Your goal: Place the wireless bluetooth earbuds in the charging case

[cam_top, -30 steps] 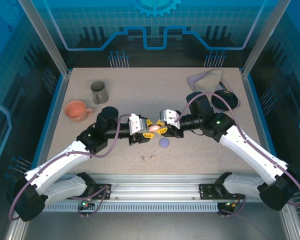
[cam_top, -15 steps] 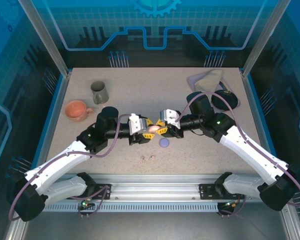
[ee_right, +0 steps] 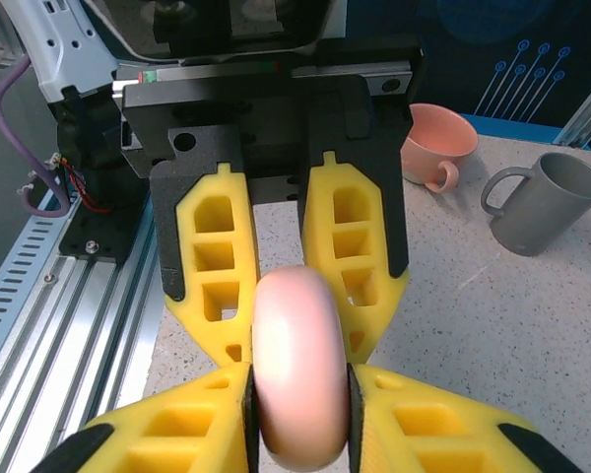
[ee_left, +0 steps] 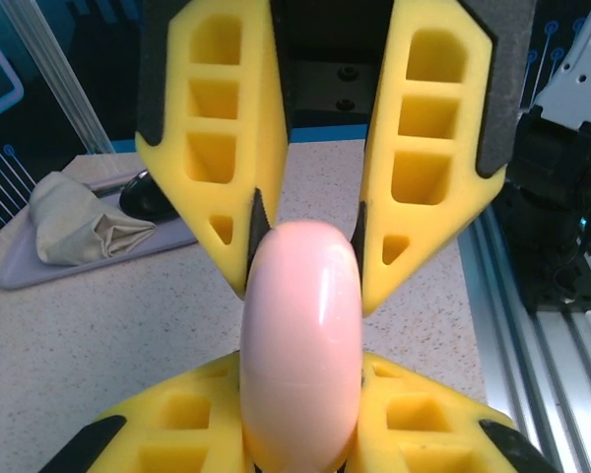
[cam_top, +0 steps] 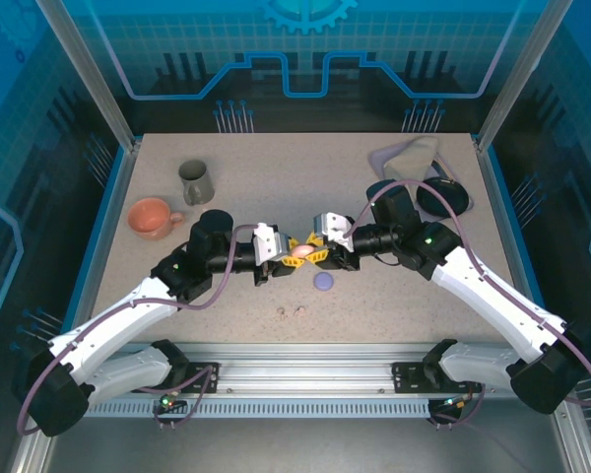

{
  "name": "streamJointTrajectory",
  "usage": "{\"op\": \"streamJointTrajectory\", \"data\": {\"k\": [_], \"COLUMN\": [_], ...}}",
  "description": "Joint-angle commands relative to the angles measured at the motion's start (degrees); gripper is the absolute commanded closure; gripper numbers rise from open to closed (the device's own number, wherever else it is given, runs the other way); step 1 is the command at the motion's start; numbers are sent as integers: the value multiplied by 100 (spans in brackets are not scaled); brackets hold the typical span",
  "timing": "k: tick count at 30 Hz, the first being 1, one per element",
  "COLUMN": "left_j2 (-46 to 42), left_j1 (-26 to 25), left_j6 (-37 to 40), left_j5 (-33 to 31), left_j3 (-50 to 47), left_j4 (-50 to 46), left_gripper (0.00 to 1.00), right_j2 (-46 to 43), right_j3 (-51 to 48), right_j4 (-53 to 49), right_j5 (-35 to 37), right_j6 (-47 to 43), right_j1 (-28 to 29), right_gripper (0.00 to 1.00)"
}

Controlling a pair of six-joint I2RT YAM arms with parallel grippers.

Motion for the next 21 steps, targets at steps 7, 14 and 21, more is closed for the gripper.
{"op": "streamJointTrajectory", "data": {"k": [7, 14, 21], "left_j2": [76, 153, 210], "left_j1": [-59, -112, -115], "left_j6": [31, 83, 162], "left_j5": [129, 128, 117], "left_j3": [262, 305, 320], "left_j4": [-140, -208, -278], "left_gripper": [90, 91, 91], "right_j2": [-78, -77, -137], "right_j3": [-119, -106, -31], "right_j4": [272, 365, 362], "right_j5": [472, 756, 932], "right_j6": [238, 319, 329], "right_j1": [29, 31, -31], "right_gripper": [45, 44, 45]}}
